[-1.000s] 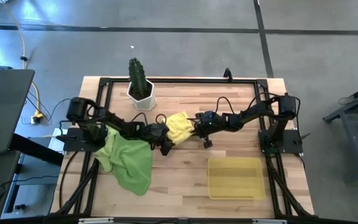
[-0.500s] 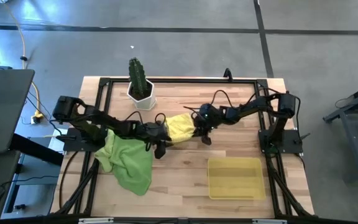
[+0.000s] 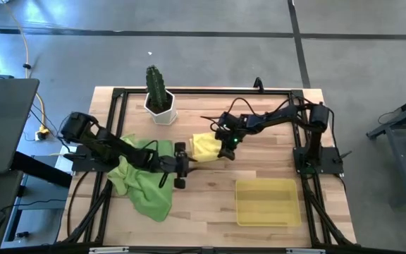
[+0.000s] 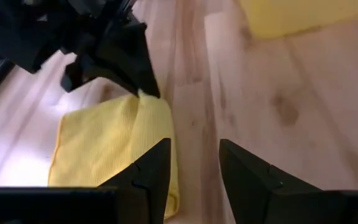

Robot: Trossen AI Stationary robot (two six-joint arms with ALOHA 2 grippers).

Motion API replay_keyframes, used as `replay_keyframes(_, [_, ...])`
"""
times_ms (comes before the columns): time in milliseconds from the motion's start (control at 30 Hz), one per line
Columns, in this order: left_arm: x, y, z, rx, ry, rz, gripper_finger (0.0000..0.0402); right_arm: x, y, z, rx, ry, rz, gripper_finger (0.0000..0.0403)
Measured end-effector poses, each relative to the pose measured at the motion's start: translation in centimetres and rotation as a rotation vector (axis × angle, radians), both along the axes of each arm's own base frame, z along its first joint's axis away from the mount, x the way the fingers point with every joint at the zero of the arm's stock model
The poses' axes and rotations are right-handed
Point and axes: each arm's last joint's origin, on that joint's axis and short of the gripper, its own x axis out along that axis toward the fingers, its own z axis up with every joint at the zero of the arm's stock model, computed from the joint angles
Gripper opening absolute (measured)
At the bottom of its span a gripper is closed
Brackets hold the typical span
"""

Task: Roll microfiber towels into tight, uniform cylinder then place into a basket
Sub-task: Roll the yellow towel

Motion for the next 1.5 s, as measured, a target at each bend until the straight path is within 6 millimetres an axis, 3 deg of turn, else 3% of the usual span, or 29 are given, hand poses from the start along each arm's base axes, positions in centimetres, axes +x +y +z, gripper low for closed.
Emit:
replay_keyframes(300, [1.1,1.0,-2.9,0.151,0.105,0.155,0.0127,0.3,0.0,-0.9,0.048,0.018,0.000,0.0002])
replay_keyframes(467, [1.8,1.7,-3.9,0.175,0.154,0.144,0.0127,0.3,0.0,-0.9,0.048,0.018,-0.002,0.0002])
replay_keyframes(700, [1.6,2.7,-4.2,-0.061,0.143,0.189,0.0125,0.3,0.0,-0.9,0.028,0.001,0.023,0.0006])
replay_keyframes(833, [1.5,3.4,-4.4,-0.259,0.140,0.230,0.0111,0.2,0.0,-0.6,-0.017,-0.053,0.093,0.0036])
replay_keyframes(1133, [1.6,4.4,-4.4,-0.651,0.076,0.353,0.0074,-0.7,0.5,3.6,-0.293,-0.247,0.317,0.0127])
replay_keyframes(1267, [1.5,5.2,-4.4,-0.777,0.053,0.426,0.0061,-1.1,2.0,4.9,-0.478,-0.291,0.478,0.0132])
replay_keyframes(1500, [1.4,6.1,-4.4,-0.881,0.047,0.465,0.0027,-1.4,5.8,3.2,-0.821,-0.217,0.608,0.0133])
